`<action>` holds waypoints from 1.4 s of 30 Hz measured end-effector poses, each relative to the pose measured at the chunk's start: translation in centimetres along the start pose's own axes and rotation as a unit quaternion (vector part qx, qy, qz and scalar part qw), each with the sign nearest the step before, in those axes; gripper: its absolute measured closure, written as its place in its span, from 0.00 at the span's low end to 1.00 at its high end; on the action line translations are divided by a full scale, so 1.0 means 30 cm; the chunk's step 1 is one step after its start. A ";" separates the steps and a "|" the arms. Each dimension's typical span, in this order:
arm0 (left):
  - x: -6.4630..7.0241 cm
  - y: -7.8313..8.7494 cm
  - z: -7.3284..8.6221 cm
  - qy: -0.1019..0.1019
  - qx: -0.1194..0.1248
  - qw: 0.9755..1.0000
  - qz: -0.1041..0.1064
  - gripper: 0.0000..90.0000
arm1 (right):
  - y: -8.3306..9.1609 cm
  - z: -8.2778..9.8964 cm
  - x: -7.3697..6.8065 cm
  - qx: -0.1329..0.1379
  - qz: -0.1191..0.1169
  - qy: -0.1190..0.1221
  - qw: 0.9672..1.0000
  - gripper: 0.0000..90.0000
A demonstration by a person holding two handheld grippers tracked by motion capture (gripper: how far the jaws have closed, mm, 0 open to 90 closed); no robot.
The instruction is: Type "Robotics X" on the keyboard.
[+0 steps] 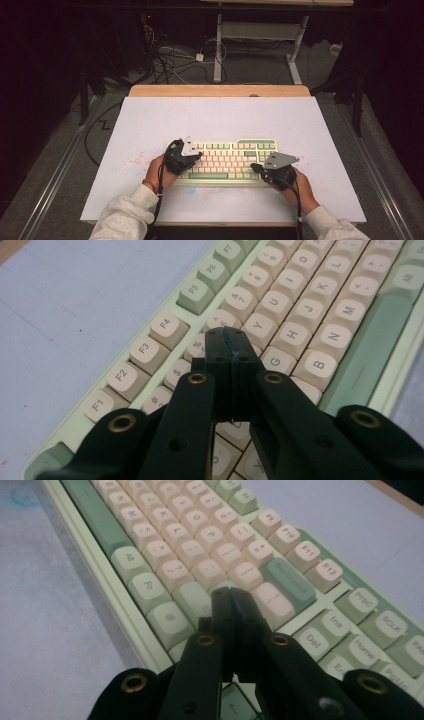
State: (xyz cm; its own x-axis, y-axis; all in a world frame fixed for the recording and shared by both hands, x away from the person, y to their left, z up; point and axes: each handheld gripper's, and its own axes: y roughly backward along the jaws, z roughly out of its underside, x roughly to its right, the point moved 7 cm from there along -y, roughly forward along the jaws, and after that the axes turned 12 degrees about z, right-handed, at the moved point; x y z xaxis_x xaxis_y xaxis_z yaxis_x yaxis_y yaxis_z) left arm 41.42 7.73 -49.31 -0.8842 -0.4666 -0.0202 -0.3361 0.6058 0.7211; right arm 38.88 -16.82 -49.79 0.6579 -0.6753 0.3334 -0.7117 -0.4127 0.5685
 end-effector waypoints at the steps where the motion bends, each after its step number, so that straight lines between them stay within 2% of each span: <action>1: 0.001 0.007 -0.002 -0.003 0.002 1.000 0.000 0.97 | 0.015 -0.008 0.009 0.008 0.003 -0.006 1.000 1.00; 16: -0.001 0.107 -0.008 -0.018 0.051 0.998 -0.020 0.97 | 0.086 -0.039 0.048 0.037 0.016 -0.016 0.999 1.00; 21: -0.001 0.131 0.002 -0.017 0.066 0.997 -0.021 0.97 | 0.091 -0.043 0.050 0.040 0.016 -0.017 0.999 1.00; 28: 0.005 0.154 0.022 -0.028 0.082 0.996 -0.025 0.97 | 0.098 -0.045 0.055 0.042 0.016 -0.017 0.999 1.00; 32: 0.009 0.169 0.037 -0.037 0.085 0.995 -0.025 0.97 | 0.103 -0.047 0.057 0.043 0.015 -0.019 0.999 1.00; 38: 0.007 0.184 0.062 -0.046 0.084 0.995 -0.038 0.97 | 0.104 -0.048 0.059 0.044 0.015 -0.018 0.999 1.00; 42: 0.008 0.196 0.083 -0.042 0.085 0.995 -0.043 0.97 | 0.106 -0.050 0.062 0.043 0.016 -0.018 0.999 1.00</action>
State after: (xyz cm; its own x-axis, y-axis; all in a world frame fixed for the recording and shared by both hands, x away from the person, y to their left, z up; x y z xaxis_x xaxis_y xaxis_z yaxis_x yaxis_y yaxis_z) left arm 38.44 12.78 -46.80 -0.8717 -0.4696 -0.1398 -0.4548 0.6692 0.5877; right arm 38.21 -18.47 -46.23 0.6266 -0.7097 0.3221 -0.7516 -0.4410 0.4904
